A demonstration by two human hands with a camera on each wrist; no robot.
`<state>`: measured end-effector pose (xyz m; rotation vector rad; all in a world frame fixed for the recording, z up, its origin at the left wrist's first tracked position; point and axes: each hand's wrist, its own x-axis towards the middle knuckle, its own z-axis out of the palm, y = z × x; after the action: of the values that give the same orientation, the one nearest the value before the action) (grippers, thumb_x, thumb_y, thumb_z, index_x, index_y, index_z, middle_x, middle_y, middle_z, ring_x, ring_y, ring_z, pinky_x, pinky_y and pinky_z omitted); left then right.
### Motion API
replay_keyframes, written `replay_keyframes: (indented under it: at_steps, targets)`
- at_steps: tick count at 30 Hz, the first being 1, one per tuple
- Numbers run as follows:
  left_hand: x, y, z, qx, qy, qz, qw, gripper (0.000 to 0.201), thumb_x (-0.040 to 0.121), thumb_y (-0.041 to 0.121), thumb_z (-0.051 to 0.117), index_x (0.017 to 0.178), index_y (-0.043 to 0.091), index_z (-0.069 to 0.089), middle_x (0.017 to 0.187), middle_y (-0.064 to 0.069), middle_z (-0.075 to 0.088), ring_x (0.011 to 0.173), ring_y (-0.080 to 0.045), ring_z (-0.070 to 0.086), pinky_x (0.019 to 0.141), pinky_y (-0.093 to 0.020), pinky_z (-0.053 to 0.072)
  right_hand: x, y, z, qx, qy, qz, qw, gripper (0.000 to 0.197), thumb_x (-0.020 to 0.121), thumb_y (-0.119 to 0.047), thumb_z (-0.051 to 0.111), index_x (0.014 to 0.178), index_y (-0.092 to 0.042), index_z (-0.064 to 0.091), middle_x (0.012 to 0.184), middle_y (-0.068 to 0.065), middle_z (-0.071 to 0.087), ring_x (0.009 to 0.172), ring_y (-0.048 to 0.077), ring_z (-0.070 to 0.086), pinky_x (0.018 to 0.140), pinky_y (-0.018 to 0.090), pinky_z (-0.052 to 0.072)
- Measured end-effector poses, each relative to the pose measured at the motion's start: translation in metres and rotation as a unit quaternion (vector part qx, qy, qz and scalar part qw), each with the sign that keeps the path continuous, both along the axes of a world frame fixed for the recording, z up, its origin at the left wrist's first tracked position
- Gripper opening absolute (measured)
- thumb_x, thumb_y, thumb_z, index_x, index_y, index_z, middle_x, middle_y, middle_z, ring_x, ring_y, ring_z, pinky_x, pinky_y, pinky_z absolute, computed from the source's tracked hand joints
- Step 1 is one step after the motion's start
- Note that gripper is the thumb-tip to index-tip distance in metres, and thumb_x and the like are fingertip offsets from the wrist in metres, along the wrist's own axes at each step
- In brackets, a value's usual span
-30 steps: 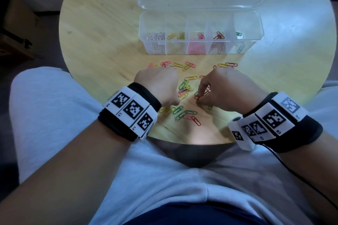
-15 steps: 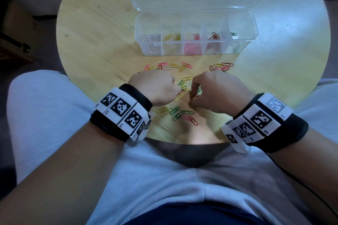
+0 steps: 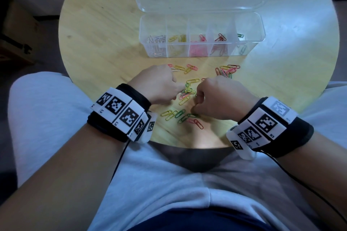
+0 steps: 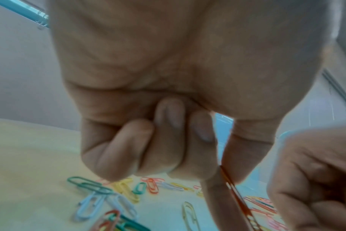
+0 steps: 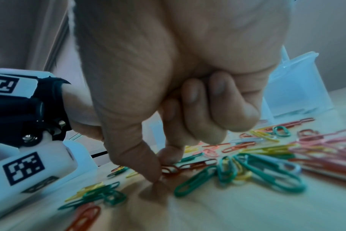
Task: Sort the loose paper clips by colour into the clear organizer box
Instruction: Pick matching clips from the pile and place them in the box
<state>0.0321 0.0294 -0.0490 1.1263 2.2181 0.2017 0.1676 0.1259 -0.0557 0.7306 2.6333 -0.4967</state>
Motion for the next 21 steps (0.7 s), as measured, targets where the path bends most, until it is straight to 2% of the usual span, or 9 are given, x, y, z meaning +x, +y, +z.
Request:
replay_keyframes:
  at_steps: [3,6,9,11,14,16,18,20,21]
  targets:
    - [-0.001,0.0,0.001,0.012,-0.016,0.004,1.0,0.039,0.084,0.031,0.051,0.07,0.0,0.071,0.058,-0.012,0.063,0.047,-0.016,0.046,0.05,-0.026,0.036,0.002,0.005,0.0,-0.034,0.019,-0.025,0.999,0.028,0.073,-0.042,0.071,0.074,-0.015,0.066,0.066,0.001,0.06,0.067,0.024,0.06,0.053,0.029,0.043]
    - [-0.003,0.0,0.004,0.022,-0.018,0.008,1.0,0.036,0.086,0.028,0.049,0.066,0.006,0.07,0.049,-0.002,0.056,0.042,-0.009,0.043,0.047,-0.026,0.032,0.003,0.015,0.002,-0.104,0.045,-0.051,0.992,0.027,0.078,-0.031,0.065,0.073,-0.004,0.067,0.067,0.011,0.064,0.058,0.019,0.054,0.052,0.029,0.045]
    - [-0.004,0.001,0.008,0.057,-0.021,0.015,0.998,0.034,0.089,0.019,0.041,0.058,0.004,0.043,0.055,-0.002,0.038,0.055,-0.019,0.036,0.05,-0.031,0.027,0.004,0.026,0.007,-0.176,0.058,-0.108,0.977,0.026,0.082,-0.024,0.059,0.071,0.0,0.063,0.057,0.007,0.054,0.039,0.008,0.042,0.041,0.023,0.037]
    - [-0.005,0.002,0.011,0.063,-0.029,0.017,0.997,0.033,0.09,0.014,0.038,0.058,0.012,0.029,0.058,-0.004,0.031,0.056,-0.019,0.029,0.044,-0.026,0.022,0.006,0.034,0.01,-0.217,0.085,-0.154,0.96,0.026,0.083,-0.022,0.056,0.065,-0.003,0.059,0.055,0.0,0.048,0.045,0.01,0.038,0.049,0.025,0.034]
    - [-0.006,0.001,0.01,0.063,-0.05,0.018,0.997,0.035,0.091,0.015,0.037,0.059,0.015,0.025,0.06,-0.004,0.032,0.058,-0.014,0.03,0.048,-0.027,0.022,0.007,0.04,0.017,-0.345,0.167,-0.243,0.891,0.029,0.078,-0.016,0.05,0.049,-0.019,0.042,0.046,-0.007,0.035,0.042,0.013,0.025,0.044,0.021,0.023]
    - [-0.006,0.001,0.009,0.072,-0.056,0.025,0.996,0.037,0.093,0.021,0.038,0.058,0.016,0.027,0.057,-0.002,0.031,0.048,-0.011,0.027,0.045,-0.028,0.019,0.006,0.043,0.019,-0.455,0.22,-0.306,0.807,0.019,0.069,-0.018,0.042,0.051,-0.023,0.037,0.046,-0.007,0.026,0.041,0.011,0.016,0.042,0.017,0.014]
    - [-0.006,0.001,0.008,0.083,-0.061,0.023,0.994,0.042,0.096,0.024,0.039,0.057,0.016,0.027,0.053,-0.001,0.029,0.041,-0.011,0.025,0.044,-0.029,0.019,0.006,0.048,0.02,-0.53,0.256,-0.343,0.732,0.013,0.071,-0.018,0.034,0.059,-0.021,0.031,0.049,-0.006,0.022,0.042,0.011,0.012,0.043,0.019,0.009]
    - [-0.006,0.0,0.006,0.089,-0.067,0.019,0.994,0.045,0.098,0.025,0.04,0.055,0.017,0.027,0.049,0.003,0.027,0.04,-0.01,0.026,0.05,-0.032,0.028,0.006,0.051,0.02,-0.553,0.278,-0.364,0.696,0.017,0.079,-0.016,0.03,0.064,-0.022,0.027,0.049,-0.006,0.02,0.043,0.012,0.012,0.042,0.02,0.01]
    - [-0.006,0.0,0.006,0.091,-0.07,0.016,0.993,0.047,0.098,0.026,0.041,0.054,0.018,0.026,0.044,0.006,0.026,0.043,-0.01,0.031,0.054,-0.035,0.034,0.006,0.052,0.019,-0.544,0.281,-0.369,0.699,0.02,0.082,-0.015,0.033,0.064,-0.022,0.027,0.049,-0.006,0.021,0.042,0.011,0.012,0.041,0.019,0.011]
